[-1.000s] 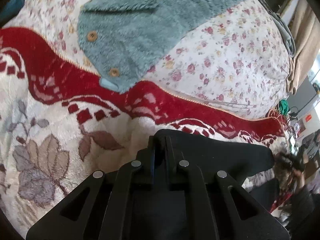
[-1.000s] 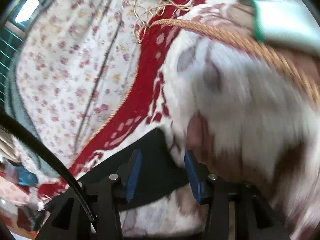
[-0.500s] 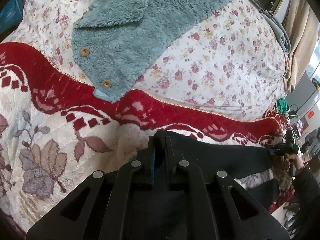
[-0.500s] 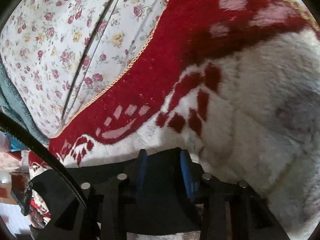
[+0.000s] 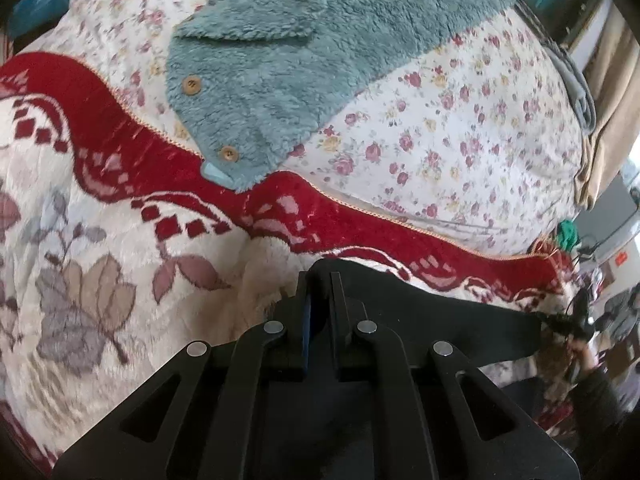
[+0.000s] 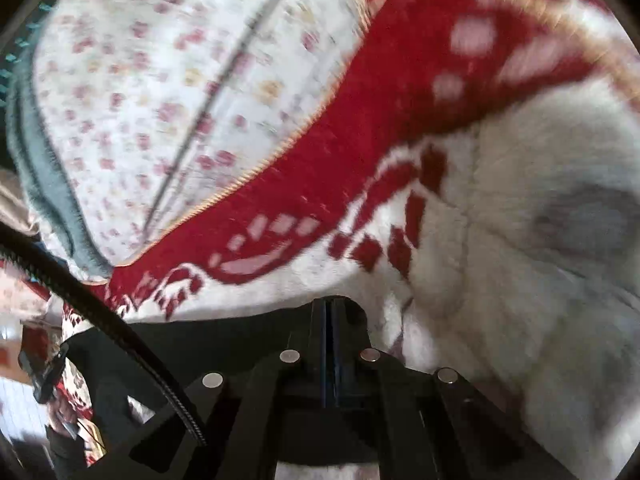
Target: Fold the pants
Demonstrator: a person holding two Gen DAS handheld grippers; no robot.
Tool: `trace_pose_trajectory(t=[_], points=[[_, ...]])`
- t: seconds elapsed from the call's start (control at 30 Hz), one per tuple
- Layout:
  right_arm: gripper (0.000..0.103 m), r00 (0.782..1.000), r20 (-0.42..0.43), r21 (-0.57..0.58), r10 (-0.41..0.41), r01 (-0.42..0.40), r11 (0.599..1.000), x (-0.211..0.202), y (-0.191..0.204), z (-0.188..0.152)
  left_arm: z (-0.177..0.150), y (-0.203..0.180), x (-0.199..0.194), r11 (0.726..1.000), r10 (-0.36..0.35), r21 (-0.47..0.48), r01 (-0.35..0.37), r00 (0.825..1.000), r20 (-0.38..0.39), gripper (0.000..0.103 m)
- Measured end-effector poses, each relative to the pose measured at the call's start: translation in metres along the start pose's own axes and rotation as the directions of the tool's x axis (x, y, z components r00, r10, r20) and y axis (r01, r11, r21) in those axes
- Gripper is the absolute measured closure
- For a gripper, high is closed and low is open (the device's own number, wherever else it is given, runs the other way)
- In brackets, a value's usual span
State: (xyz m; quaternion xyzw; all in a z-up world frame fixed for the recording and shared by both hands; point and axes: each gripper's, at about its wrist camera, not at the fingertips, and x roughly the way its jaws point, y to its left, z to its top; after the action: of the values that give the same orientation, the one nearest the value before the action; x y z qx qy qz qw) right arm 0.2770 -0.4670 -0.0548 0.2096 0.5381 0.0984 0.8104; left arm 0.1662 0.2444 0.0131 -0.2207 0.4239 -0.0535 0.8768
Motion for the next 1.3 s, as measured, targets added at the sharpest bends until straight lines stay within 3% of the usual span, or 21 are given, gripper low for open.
trace_pose_trajectory(t=[0.2,0.43,0.67,0.9,1.13,1.23,1.3], points=[[0.101,0.993,0.105,-0.065,0.05,-0.043,0.997,-0.059,0.012,-0.038,-0.024,-0.001,-0.044,0.995,-0.086,-0.057,0.086,0.996,0.013,0.098],[0.101,0.988,0.135,-0.147,0.08,-0.06,0.987,-0.1,0.026,-0.103,-0.073,0.012,-0.096,0.972,-0.177,-0.145,0.183,0.983,0.051,0.098],[0.101,0.981,0.166,-0.17,0.098,-0.07,0.983,-0.131,0.01,-0.16,-0.123,0.053,-0.126,0.936,-0.222,-0.257,0.242,0.969,0.104,0.098],[0.101,0.992,0.111,-0.15,0.06,-0.043,0.988,-0.119,-0.021,-0.209,-0.161,0.09,-0.105,0.891,-0.264,-0.363,0.273,0.962,0.077,0.098],[0.101,0.996,0.089,-0.151,0.013,0.001,0.988,-0.106,-0.032,-0.232,-0.175,0.104,-0.1,0.879,-0.277,-0.373,0.297,0.955,0.106,0.097],[0.101,0.997,0.081,-0.154,-0.008,0.02,0.988,-0.101,-0.036,-0.236,-0.183,0.122,-0.098,0.838,-0.303,-0.444,0.317,0.947,0.105,0.094],[0.102,0.997,0.081,-0.152,-0.009,0.021,0.988,-0.101,-0.037,-0.236,-0.188,0.135,-0.106,0.816,-0.275,-0.492,0.305,0.952,0.135,0.089]])
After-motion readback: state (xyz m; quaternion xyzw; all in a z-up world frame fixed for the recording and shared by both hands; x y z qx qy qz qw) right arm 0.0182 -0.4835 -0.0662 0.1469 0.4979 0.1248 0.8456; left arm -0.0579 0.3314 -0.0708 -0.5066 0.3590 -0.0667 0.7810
